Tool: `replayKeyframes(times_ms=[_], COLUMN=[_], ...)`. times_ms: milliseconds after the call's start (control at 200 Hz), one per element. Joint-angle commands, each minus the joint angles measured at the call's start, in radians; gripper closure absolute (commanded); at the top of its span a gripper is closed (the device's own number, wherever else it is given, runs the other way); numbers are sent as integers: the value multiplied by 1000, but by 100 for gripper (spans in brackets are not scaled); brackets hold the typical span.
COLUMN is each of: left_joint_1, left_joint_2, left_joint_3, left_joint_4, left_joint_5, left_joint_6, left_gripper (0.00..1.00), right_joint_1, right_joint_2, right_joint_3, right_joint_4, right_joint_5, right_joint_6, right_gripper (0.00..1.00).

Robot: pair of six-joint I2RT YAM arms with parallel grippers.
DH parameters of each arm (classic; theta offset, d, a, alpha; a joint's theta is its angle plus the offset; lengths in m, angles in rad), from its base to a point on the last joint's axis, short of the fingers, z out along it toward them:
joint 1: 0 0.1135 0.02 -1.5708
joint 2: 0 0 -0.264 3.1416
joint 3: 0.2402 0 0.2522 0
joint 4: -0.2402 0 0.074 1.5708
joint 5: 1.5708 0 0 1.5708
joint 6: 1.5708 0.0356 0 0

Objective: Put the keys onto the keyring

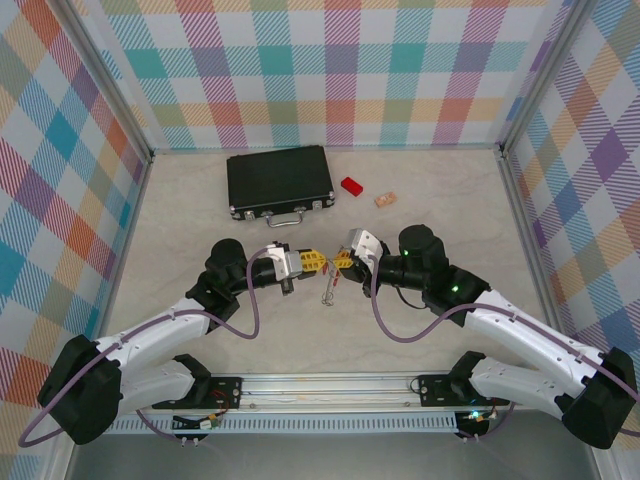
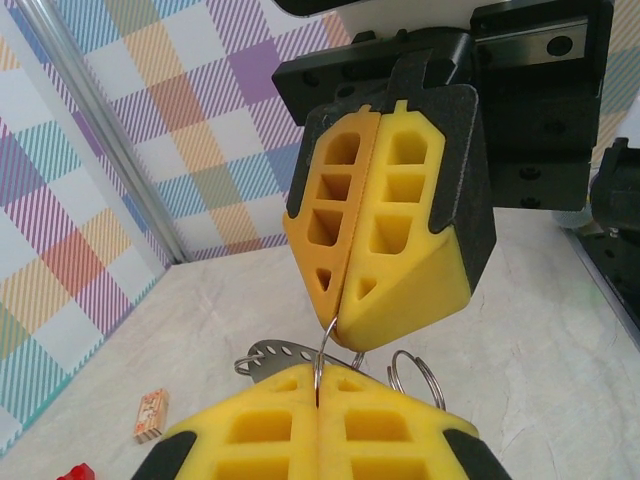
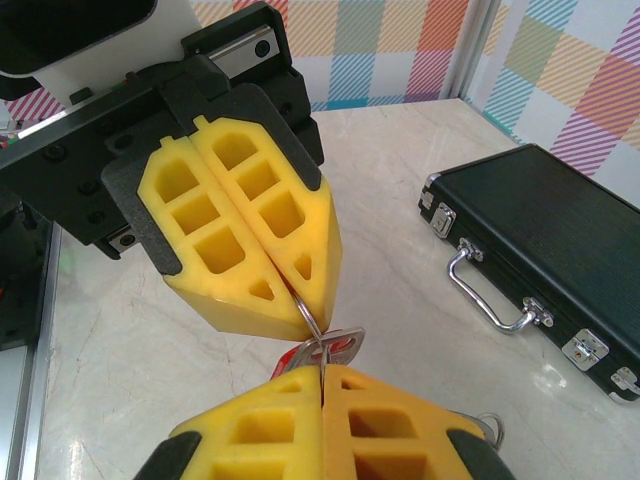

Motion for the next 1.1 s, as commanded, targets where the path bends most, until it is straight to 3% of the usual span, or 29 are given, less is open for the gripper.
replayKeyframes(times_ms=[0,675,1095], left_joint_1=[-5,-11,-14], left_joint_2=[0,7,10], left_joint_3=[8,18,22], left_joint_4=[3,-11,-23], left_joint_5=[-46,-46,-3], left_joint_6=[29,30,30], left_gripper=[100,100,100], right_joint_1=[6,6,6], right_joint_2=[-5,13,0], right_joint_3=[23,20,18], right_joint_4=[21,31,35], right_joint_5=[-81,-138,-79], right_joint_6=[13,26,46], right_gripper=[100,100,100])
